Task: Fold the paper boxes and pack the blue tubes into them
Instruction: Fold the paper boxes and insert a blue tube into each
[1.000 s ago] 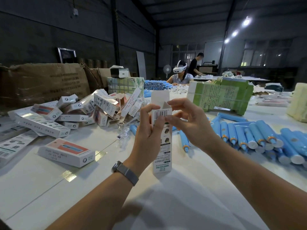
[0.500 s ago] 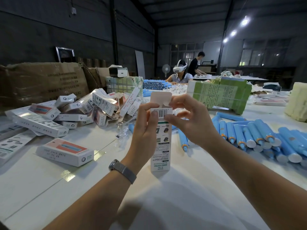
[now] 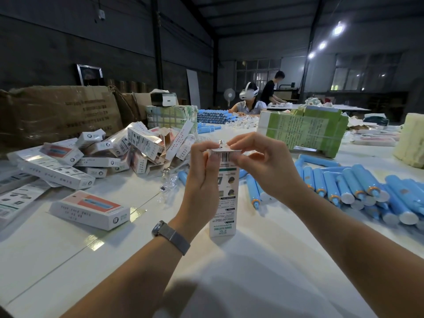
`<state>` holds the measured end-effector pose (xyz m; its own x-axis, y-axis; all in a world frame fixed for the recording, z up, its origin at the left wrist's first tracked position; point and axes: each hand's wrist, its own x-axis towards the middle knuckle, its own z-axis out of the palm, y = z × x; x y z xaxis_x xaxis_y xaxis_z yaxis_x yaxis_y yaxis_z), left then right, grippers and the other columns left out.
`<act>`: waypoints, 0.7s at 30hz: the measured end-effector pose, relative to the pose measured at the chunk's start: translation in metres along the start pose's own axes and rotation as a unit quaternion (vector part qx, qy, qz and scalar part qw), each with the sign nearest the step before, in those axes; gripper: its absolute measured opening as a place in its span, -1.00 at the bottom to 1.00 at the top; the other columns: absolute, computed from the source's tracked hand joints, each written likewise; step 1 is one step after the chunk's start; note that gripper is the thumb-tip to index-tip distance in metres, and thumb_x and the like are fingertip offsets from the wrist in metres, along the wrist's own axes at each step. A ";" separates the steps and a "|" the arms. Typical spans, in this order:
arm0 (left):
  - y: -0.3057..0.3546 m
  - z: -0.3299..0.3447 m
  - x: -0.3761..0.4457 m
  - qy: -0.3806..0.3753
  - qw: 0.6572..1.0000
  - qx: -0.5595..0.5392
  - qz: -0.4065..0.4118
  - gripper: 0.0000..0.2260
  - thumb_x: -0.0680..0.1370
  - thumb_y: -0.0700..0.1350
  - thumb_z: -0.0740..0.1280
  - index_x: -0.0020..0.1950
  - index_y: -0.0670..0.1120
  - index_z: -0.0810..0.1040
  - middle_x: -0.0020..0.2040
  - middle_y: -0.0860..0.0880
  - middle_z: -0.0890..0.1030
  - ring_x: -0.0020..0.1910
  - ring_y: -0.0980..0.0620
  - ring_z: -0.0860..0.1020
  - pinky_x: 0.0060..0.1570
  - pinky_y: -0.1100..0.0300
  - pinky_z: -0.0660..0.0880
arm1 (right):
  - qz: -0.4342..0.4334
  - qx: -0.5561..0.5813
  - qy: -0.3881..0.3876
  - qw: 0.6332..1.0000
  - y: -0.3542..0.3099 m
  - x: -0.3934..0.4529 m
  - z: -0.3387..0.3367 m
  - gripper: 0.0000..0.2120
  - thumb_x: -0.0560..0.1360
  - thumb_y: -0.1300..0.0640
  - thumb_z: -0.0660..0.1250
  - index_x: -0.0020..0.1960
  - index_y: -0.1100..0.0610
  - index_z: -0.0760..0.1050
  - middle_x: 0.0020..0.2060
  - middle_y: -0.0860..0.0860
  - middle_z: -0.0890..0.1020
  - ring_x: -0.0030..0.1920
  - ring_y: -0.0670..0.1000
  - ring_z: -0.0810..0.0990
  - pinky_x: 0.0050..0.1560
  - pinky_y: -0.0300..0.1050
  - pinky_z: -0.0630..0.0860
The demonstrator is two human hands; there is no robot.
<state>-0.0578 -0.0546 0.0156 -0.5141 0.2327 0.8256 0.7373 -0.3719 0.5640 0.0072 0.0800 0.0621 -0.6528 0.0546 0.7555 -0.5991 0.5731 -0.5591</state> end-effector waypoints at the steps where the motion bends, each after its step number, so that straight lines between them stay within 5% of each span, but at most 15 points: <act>1: 0.000 0.000 0.000 -0.001 1.000 0.001 -0.002 -0.90 0.70 -0.12 0.05 0.14 0.02 0.34 -0.07 0.07 0.53 -0.13 0.01 0.59 -0.17 0.13 0.60 | 0.003 0.010 0.005 1.000 -0.001 0.001 -0.001 -0.92 0.52 0.23 0.40 -0.10 0.25 0.61 -0.06 0.04 0.68 -0.07 0.02 0.63 -0.10 -0.09 0.60; 5: 0.003 0.000 0.000 0.001 0.999 -0.027 -0.026 -0.91 0.67 -0.09 0.08 0.11 0.04 0.35 -0.11 0.13 0.55 -0.12 0.03 0.61 -0.16 0.12 0.60 | 0.002 0.022 0.012 1.000 -0.006 0.004 0.000 -0.88 0.52 0.20 0.39 -0.18 0.22 0.59 -0.11 0.09 0.67 -0.12 0.06 0.63 -0.12 -0.10 0.62; 11: 0.004 0.000 0.001 0.008 0.998 -0.045 -0.045 -0.95 0.63 -0.07 0.14 0.07 0.02 0.35 -0.18 0.11 0.57 -0.22 0.10 0.59 -0.24 0.21 0.56 | -0.021 -0.046 0.012 0.999 -0.004 0.001 0.008 -0.94 0.51 0.22 0.43 -0.02 0.16 0.62 -0.09 0.03 0.60 -0.07 0.08 0.60 -0.05 0.08 0.58; 14: 0.004 0.000 0.002 0.019 0.998 -0.042 -0.038 -0.97 0.65 -0.09 0.14 0.05 0.02 0.36 -0.15 -0.03 0.59 -0.22 0.04 0.61 -0.23 0.16 0.56 | -0.046 -0.075 0.013 0.996 -0.006 0.001 0.008 -0.93 0.50 0.20 0.44 -0.02 0.16 0.65 -0.11 0.02 0.60 -0.08 0.04 0.59 -0.09 0.03 0.57; 18: 0.008 0.003 0.005 0.031 0.999 -0.017 -0.026 -0.89 0.65 -0.09 0.14 -0.02 0.11 0.38 -0.11 -0.24 0.51 -0.17 -0.28 0.56 -0.19 -0.13 0.54 | -0.054 -0.082 0.031 0.995 -0.009 0.003 0.010 -0.96 0.47 0.24 0.48 -0.08 0.20 0.66 -0.15 0.03 0.62 -0.09 0.05 0.60 -0.09 0.07 0.56; 21: 0.009 0.002 0.005 0.024 0.999 -0.017 -0.030 -0.92 0.66 -0.09 0.14 -0.01 0.06 0.37 -0.13 -0.23 0.50 -0.21 -0.18 0.56 -0.22 -0.06 0.54 | -0.058 -0.087 0.036 0.994 -0.010 0.002 0.013 -0.98 0.48 0.28 0.46 -0.10 0.20 0.66 -0.15 -0.01 0.62 -0.09 0.01 0.61 -0.08 0.04 0.58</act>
<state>-0.0532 -0.0552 0.0247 -0.5788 0.2122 0.7874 0.6894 -0.3883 0.6115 0.0058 0.0633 0.0650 -0.5455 0.0349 0.8374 -0.5751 0.7112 -0.4043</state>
